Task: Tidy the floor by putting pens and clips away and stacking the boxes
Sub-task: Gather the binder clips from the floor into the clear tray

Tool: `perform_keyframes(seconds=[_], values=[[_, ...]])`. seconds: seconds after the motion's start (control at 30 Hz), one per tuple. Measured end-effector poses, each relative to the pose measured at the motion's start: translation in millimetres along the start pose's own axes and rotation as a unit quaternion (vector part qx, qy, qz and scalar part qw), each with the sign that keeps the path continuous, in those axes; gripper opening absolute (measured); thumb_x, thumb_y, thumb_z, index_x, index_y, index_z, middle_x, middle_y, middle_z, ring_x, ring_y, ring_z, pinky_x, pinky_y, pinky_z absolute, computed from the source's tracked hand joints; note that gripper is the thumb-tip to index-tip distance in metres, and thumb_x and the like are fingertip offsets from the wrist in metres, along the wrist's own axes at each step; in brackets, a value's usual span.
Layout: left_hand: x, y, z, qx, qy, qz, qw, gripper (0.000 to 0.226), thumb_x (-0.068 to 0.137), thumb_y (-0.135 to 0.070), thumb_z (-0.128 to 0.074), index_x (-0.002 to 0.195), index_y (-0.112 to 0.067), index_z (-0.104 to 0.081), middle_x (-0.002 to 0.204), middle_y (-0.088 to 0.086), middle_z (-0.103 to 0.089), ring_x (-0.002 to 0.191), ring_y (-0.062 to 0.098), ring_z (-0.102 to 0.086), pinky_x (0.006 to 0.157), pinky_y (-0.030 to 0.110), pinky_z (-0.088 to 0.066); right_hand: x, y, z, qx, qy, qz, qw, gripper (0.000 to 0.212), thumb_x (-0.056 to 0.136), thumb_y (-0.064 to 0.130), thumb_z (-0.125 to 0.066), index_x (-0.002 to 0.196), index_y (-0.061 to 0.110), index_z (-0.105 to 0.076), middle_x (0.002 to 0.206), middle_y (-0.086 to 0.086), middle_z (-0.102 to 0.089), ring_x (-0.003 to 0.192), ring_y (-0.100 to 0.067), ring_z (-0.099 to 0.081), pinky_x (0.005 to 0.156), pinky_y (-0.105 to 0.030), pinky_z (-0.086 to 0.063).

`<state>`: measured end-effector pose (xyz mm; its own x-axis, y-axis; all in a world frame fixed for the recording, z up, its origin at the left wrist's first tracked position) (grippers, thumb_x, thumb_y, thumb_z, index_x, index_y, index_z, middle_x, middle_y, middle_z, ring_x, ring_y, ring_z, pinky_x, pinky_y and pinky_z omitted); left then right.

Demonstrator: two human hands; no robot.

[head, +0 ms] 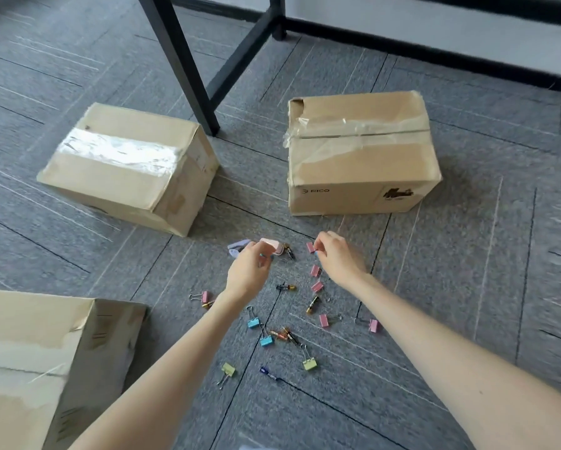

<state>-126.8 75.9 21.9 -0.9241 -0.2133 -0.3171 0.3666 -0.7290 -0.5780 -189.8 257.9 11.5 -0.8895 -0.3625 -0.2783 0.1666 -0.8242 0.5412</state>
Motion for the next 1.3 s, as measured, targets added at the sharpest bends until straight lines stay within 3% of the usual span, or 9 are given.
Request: perform_keyframes(seconds=[0.17,0.27,0.47,0.57,0.63,0.83,0.97,1.07,1.3], values=[[22,35,-28,0.119,-0.098,-0.027,0.988,0.02,0.091,-0.018,-0.059,0.111,-0.018,-0.061,0.111,0.004,-0.062,0.095,0.027,-0.061,0.072,0.039,-0.05,29,-16,-42,-0.096,-0.033,0.066,0.993,0.033,0.089,-0.007,-0.051,0.118,0.008,-0.055,0.119,-0.005,-0.054,0.105,-0.018,-0.051,0.086,-0.027,-0.047],[30,46,-40,0.174,-0.121,-0.052,0.976,0.028,0.089,-0.017,-0.061,0.116,-0.013,-0.059,0.117,0.006,-0.061,0.105,0.026,-0.056,0.085,0.038,-0.045,33,-24,-58,-0.132,-0.029,0.094,0.986,0.049,0.083,-0.016,-0.05,0.125,0.009,-0.055,0.127,-0.005,-0.051,0.113,-0.019,-0.047,0.095,-0.034,-0.047],[37,55,-52,0.222,-0.132,-0.087,0.962,0.034,0.085,-0.004,-0.057,0.119,-0.01,-0.055,0.117,0.008,-0.059,0.109,0.026,-0.051,0.091,0.035,-0.038,33,-27,-65,-0.132,-0.065,0.113,0.983,0.027,0.09,-0.004,-0.053,0.112,0.01,-0.056,0.116,-0.007,-0.053,0.105,-0.018,-0.051,0.095,-0.034,-0.048],[38,56,-52,0.242,-0.129,-0.1,0.956,0.037,0.085,-0.005,-0.059,0.122,-0.011,-0.055,0.116,0.007,-0.058,0.107,0.024,-0.048,0.091,0.035,-0.038,29,-31,-65,-0.084,-0.051,0.101,0.99,0.018,0.092,0.007,-0.054,0.11,0.011,-0.052,0.114,-0.006,-0.045,0.084,-0.013,-0.052,0.071,-0.022,-0.05],[39,55,-51,0.249,-0.127,-0.126,0.952,0.035,0.086,-0.017,-0.064,0.12,-0.011,-0.057,0.112,0.006,-0.058,0.103,0.024,-0.047,0.089,0.035,-0.039,26,-33,-63,-0.045,-0.043,0.076,0.995,0.009,0.093,0.013,-0.053,0.101,0.011,-0.05,0.109,-0.004,-0.039,0.069,-0.009,-0.047,0.053,-0.016,-0.04],[30,52,-51,0.198,-0.15,-0.186,0.951,0.03,0.084,-0.039,-0.067,0.102,-0.016,-0.059,0.103,0.0,-0.054,0.095,0.019,-0.046,0.083,0.034,-0.041,11,-41,-63,-0.066,-0.028,0.022,0.997,0.011,0.091,0.021,-0.051,0.095,0.011,-0.047,0.102,-0.004,-0.043,0.066,-0.013,-0.049,0.057,-0.023,-0.046],[12,50,-55,0.042,-0.101,-0.173,0.979,0.019,0.093,-0.029,-0.058,0.098,-0.013,-0.048,0.092,-0.002,-0.058,0.077,0.014,-0.052,0.066,0.026,-0.043,-2,-47,-70,-0.111,-0.012,0.0,0.994,0.036,0.09,0.026,-0.062,0.118,0.008,-0.047,0.11,-0.007,-0.049,0.077,-0.014,-0.054,0.07,-0.026,-0.055],[-3,54,-59,-0.072,-0.06,-0.121,0.988,0.017,0.097,-0.02,-0.051,0.107,-0.008,-0.046,0.087,-0.002,-0.057,0.065,0.003,-0.05,0.059,0.017,-0.04,-6,-46,-72,-0.112,-0.009,0.007,0.994,0.037,0.091,0.016,-0.06,0.123,0.006,-0.046,0.114,-0.009,-0.052,0.077,-0.013,-0.051,0.07,-0.021,-0.05],[-32,84,-66,-0.071,-0.022,-0.071,0.995,0.016,0.1,-0.015,-0.037,0.104,-0.01,-0.051,0.101,0.005,-0.059,0.076,0.011,-0.052,0.065,0.025,-0.043,-17,-39,-70,0.087,-0.006,-0.051,0.995,0.021,0.089,0.022,-0.056,0.102,0.017,-0.039,0.087,0.0,-0.053,0.067,-0.014,-0.051,0.06,-0.026,-0.047]])
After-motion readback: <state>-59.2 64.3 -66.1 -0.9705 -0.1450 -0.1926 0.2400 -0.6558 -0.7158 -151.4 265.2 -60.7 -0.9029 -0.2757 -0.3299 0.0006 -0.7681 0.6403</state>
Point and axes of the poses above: each hand's wrist, its own x-axis towards the middle knuckle, its own z-axis out of the back of the hand, y = z × x, the point moved 4 cm from there along x, towards the middle knuckle
